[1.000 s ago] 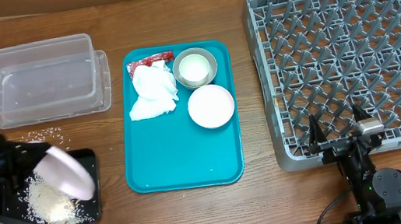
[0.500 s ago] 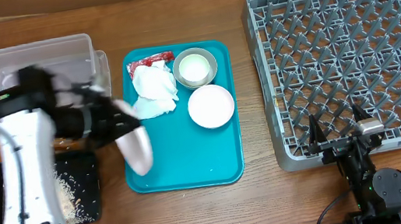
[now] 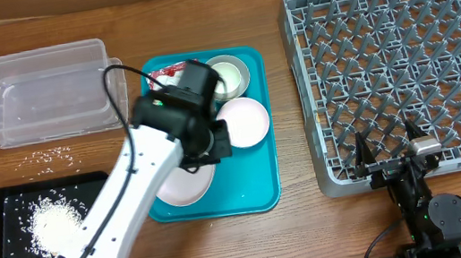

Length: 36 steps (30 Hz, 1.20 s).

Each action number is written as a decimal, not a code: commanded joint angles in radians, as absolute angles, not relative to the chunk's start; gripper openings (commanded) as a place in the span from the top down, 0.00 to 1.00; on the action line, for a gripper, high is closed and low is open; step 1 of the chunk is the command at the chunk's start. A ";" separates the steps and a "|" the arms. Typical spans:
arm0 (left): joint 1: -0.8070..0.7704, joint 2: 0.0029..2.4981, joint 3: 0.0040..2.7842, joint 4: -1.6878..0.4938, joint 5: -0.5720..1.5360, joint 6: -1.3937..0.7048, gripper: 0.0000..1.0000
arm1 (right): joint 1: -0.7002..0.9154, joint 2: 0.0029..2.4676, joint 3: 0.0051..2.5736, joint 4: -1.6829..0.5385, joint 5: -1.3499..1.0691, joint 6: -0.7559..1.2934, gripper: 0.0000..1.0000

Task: Sort waste into correct bins and load items into the dishwasher
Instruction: 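Carry the emptied plate back and set it on the teal tray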

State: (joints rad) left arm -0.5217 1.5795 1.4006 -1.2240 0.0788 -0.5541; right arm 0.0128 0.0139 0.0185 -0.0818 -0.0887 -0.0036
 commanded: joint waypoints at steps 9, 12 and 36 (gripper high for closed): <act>-0.629 1.722 1.358 -1.158 -0.130 -0.706 0.96 | 0.006 0.003 0.008 -0.077 -0.080 -0.008 0.00; -0.629 1.773 1.358 -1.160 -0.130 -0.722 0.96 | 0.006 0.003 0.008 -0.077 -0.080 -0.008 0.00; -0.554 1.742 1.567 -1.373 -0.159 -0.719 0.76 | 0.006 0.003 0.008 -0.077 -0.080 -0.008 0.00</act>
State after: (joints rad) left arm -0.5827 1.8179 1.4883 -1.3472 -0.0956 -0.7082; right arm 0.0128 0.0139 0.0185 -0.0818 -0.0883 -0.0040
